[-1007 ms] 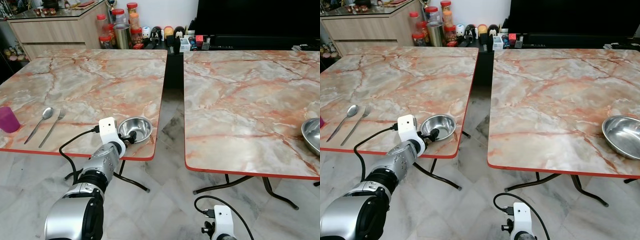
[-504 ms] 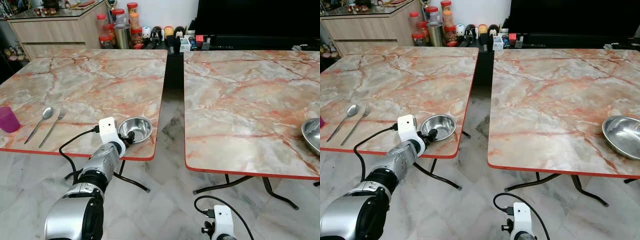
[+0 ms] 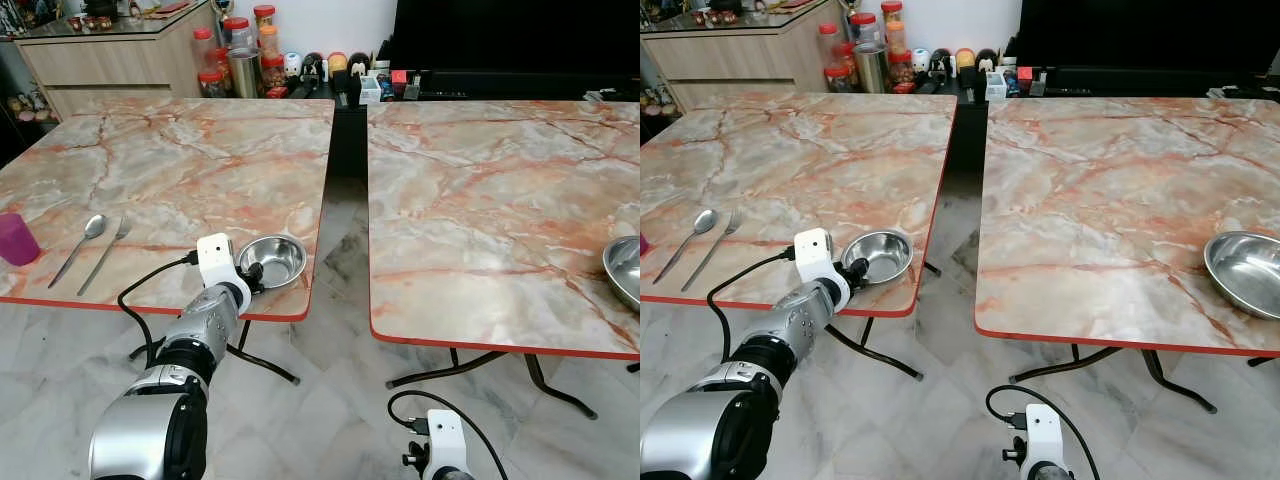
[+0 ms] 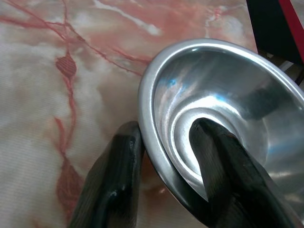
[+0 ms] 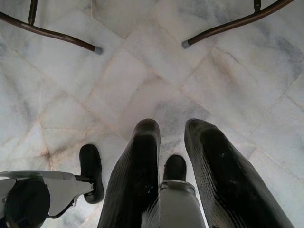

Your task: Setting the table

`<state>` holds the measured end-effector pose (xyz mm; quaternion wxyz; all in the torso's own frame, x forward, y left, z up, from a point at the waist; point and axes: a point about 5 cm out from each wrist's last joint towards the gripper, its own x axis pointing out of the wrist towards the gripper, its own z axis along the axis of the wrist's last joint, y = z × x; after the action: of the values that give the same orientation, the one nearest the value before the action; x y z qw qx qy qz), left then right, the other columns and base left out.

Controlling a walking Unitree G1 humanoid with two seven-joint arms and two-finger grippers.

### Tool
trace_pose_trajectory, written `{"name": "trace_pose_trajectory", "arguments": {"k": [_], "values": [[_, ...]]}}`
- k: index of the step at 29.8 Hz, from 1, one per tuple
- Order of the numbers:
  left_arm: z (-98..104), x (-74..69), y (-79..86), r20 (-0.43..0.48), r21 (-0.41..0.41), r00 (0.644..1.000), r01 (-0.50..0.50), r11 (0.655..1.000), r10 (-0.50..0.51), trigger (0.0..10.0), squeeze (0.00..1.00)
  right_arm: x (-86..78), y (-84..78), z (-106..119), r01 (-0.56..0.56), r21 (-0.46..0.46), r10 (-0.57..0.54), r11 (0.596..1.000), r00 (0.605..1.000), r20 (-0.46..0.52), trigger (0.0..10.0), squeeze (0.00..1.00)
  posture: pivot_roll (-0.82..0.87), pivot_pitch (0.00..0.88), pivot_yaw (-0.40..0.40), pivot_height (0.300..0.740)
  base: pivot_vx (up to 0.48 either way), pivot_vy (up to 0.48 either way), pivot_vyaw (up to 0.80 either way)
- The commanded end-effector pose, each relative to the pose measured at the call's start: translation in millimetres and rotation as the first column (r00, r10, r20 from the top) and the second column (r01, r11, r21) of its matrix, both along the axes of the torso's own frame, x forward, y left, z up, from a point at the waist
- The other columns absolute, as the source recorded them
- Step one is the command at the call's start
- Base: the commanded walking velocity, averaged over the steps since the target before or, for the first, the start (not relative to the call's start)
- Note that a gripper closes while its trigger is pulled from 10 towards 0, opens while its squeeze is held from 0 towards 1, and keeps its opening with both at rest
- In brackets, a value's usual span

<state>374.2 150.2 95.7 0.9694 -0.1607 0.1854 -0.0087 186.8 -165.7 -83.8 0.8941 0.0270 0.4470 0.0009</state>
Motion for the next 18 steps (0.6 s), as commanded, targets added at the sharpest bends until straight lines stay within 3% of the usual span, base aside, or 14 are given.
{"name": "trace_pose_trajectory", "arguments": {"k": [1,18], "values": [[4.1,2.8,1.5,-0.009,-0.001,1.000,-0.009,1.000,0.009,0.0,0.00,2.4,0.8,1.0,-0.005,-0.002,0.005,1.000,1.000,0.002,10.0,0.00,0.00,0.000,0.044,0.740,0.000,0.000,0.00],[5.7,3.1,3.8,0.004,-0.031,0.999,-0.032,0.999,0.032,0.0,0.00,1.8,1.3,0.6,-0.009,-0.001,0.009,1.000,1.000,-0.004,10.0,0.00,0.00,0.000,0.043,0.740,0.000,0.000,0.00]]}}
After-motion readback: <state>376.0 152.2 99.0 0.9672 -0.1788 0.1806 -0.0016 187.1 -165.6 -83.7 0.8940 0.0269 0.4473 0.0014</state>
